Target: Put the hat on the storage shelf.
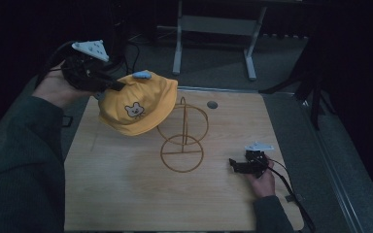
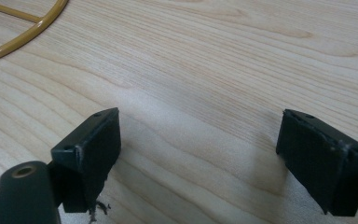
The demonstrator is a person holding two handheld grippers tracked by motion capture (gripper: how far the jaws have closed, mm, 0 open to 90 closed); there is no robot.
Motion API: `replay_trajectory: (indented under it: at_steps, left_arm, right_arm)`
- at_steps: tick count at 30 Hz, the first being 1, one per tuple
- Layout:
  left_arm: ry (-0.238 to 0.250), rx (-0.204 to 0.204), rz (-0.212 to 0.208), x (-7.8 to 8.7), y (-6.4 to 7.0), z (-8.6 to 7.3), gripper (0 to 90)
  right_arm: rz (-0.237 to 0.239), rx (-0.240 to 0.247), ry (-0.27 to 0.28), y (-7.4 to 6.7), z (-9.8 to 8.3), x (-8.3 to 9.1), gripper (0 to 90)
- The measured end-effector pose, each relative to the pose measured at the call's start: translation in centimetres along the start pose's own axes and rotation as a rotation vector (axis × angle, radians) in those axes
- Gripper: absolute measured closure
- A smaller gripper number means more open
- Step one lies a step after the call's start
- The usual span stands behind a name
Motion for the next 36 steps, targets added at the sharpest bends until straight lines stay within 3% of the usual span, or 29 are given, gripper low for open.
replay_trajectory:
  at_steps: [12, 27, 36]
  left_arm:
    - [-0.001, -0.022, -0.014, -0.6, 0.5, 1.1, 83.7]
    - [0.024, -0.06, -0.048, -1.9, 1.7, 3.6, 83.6]
    - [0.025, -0.09, -0.085, -4.3, 2.9, 5.8, 83.4]
  right_arm:
    - [0.0, 0.001, 0.001, 0.0, 0.0, 0.0, 13.6]
    - [0.0, 0.0, 0.001, 0.0, 0.0, 0.0, 13.6]
    - [0.0, 0.0, 0.001, 0.0, 0.0, 0.0, 13.6]
Point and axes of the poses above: each handheld gripper's, and its own axes: x roughly backward along the jaws, z roughly out of its top, y roughly to its right, the point moved 8 cm from there along -x, roughly forward along the jaws, and after that the axes turned 3 degrees about -z, right-handed, at the moved point
